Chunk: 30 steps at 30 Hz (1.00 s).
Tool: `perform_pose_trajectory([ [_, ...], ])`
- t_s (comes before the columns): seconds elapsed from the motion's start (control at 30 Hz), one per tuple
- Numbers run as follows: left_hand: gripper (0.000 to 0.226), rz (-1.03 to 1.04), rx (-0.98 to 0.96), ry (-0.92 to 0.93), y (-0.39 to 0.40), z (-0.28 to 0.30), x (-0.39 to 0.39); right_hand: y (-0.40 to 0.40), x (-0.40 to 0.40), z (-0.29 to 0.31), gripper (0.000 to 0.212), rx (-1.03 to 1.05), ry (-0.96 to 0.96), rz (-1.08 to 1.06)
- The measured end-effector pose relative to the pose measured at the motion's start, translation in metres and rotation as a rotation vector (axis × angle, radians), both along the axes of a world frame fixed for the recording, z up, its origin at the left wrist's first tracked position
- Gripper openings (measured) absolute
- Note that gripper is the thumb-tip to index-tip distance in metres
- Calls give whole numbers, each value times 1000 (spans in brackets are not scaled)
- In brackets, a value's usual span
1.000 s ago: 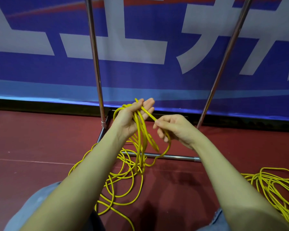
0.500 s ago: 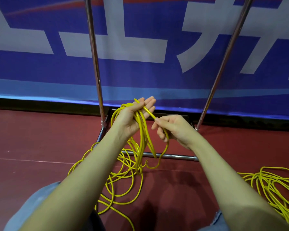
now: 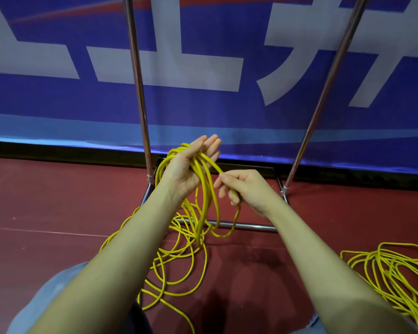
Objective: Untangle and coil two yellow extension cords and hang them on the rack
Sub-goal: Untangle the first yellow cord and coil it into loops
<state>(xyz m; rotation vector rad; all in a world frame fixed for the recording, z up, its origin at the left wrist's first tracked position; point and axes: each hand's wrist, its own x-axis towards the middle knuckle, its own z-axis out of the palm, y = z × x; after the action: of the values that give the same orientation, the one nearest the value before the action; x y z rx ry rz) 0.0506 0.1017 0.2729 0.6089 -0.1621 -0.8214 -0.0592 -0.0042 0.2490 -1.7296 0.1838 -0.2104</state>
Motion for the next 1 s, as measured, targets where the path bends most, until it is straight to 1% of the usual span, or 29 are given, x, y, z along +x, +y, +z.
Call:
perform_pose_trajectory([
  [0.1,18,15,-22,32,-1,1,1,-2,-1,-1,29,7,60,39],
  [0.2,21,16,-5,-5,-1,3,1,-8,-6,-10,27,36,137,82],
  [0.27,23,28,4,-14,-1,3,2,-11,-7,-13,19,75,121,54],
  [0.47,22,124,-57,5,-1,1,9,-1,-3,-9,6,-27,80,36],
  [0.5,21,127,-59,-10,-1,1,8,1,-1,-9,6,-35,78,-2],
  [0.57,21,129,-52,-49,-2,2,7,4,2,-10,17,-62,71,-63],
  [0.63,22,132,-45,-75,-2,3,6,7,4,-13,31,-119,76,-62],
  [0.67,24,134,-48,-77,-2,3,6,8,5,-15,33,-148,82,-52],
  [0.7,26,137,-58,-69,-2,2,6,8,5,-16,28,-167,85,-41],
  [0.77,30,141,-77,-51,-1,1,7,7,5,-16,12,-153,80,-3],
  [0.83,28,139,-62,-78,1,2,10,5,3,-12,3,-135,60,78],
  [0.93,21,160,-25,-126,4,5,15,4,0,-8,3,-101,32,142],
  [1.0,20,189,-57,-96,4,7,16,4,-1,-7,7,-22,34,133],
])
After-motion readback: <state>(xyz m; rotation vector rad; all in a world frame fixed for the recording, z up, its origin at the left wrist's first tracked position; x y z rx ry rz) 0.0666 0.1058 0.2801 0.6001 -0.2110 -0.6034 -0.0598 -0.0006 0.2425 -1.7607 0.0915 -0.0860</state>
